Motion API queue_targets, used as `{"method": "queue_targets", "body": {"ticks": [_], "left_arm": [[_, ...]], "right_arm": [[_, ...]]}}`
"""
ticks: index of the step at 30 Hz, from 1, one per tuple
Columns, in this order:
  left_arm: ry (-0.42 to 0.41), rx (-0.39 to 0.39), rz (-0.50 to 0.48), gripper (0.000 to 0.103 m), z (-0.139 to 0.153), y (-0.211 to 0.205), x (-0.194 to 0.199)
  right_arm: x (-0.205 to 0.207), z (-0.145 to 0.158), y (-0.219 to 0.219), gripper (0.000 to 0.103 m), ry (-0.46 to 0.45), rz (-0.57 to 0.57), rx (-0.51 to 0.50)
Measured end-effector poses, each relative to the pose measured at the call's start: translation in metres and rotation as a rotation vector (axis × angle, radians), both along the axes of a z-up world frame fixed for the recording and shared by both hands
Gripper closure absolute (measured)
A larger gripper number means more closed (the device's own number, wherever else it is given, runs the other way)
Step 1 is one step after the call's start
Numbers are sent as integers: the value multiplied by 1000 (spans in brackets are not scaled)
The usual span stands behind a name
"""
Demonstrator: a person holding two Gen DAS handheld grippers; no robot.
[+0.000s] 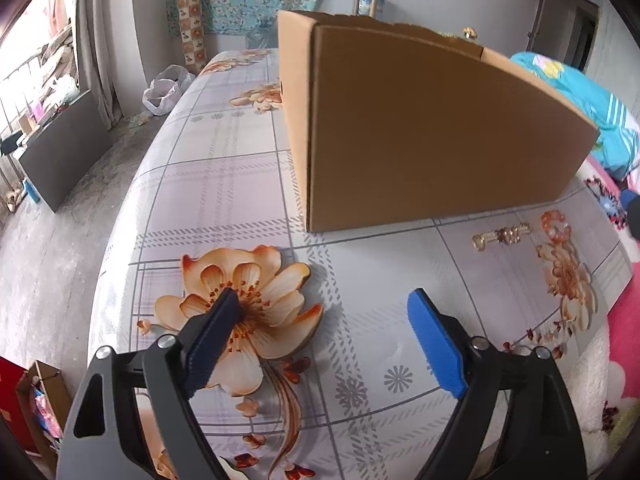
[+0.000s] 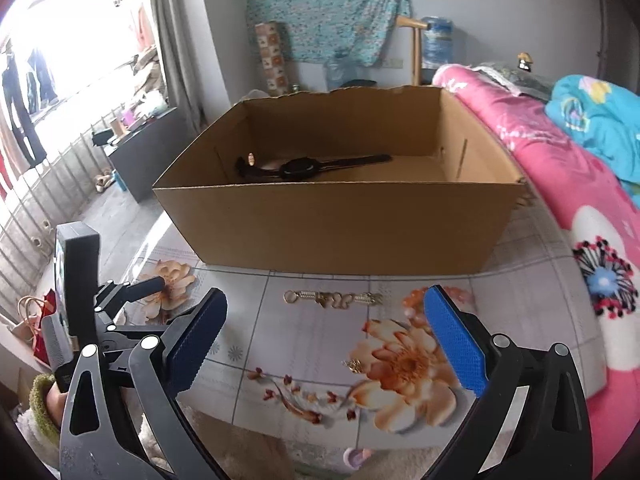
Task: Organize jewelry
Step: 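Withdraw the right gripper from the box toward the gold chain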
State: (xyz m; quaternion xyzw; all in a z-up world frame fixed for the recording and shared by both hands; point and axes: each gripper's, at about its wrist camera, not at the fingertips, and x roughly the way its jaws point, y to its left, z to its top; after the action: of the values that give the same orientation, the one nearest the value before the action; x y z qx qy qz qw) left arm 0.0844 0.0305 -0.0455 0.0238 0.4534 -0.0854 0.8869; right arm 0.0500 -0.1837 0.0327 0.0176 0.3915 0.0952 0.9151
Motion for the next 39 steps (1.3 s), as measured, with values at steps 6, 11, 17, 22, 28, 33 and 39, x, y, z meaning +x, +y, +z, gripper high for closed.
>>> {"method": "queue_targets", "body": {"ticks": [6, 11, 17, 22, 28, 33, 39], "left_arm": [[11, 36, -6, 9, -3, -8, 0], [3, 46, -3, 6, -5, -10, -4], [18, 52, -4, 5, -4, -10, -4], [40, 58, -3, 5, -3, -11, 0], [59, 58, 2, 5, -2, -13, 7], [47, 56, 12, 5, -4, -13, 6], [49, 57, 19, 4, -5, -14, 6]], "right_arm": [[-15, 9, 1, 8, -46, -71, -68], [-27, 13, 8, 8, -109, -68, -151], [-25, 15, 6, 8, -166, -66, -160], [-21, 6, -7, 8, -188, -36, -28], [-1, -21, -19, 8, -71, -41, 38], [7, -26, -20, 8, -44, -38, 87], [20, -28, -19, 8, -4, 10, 130]]}}
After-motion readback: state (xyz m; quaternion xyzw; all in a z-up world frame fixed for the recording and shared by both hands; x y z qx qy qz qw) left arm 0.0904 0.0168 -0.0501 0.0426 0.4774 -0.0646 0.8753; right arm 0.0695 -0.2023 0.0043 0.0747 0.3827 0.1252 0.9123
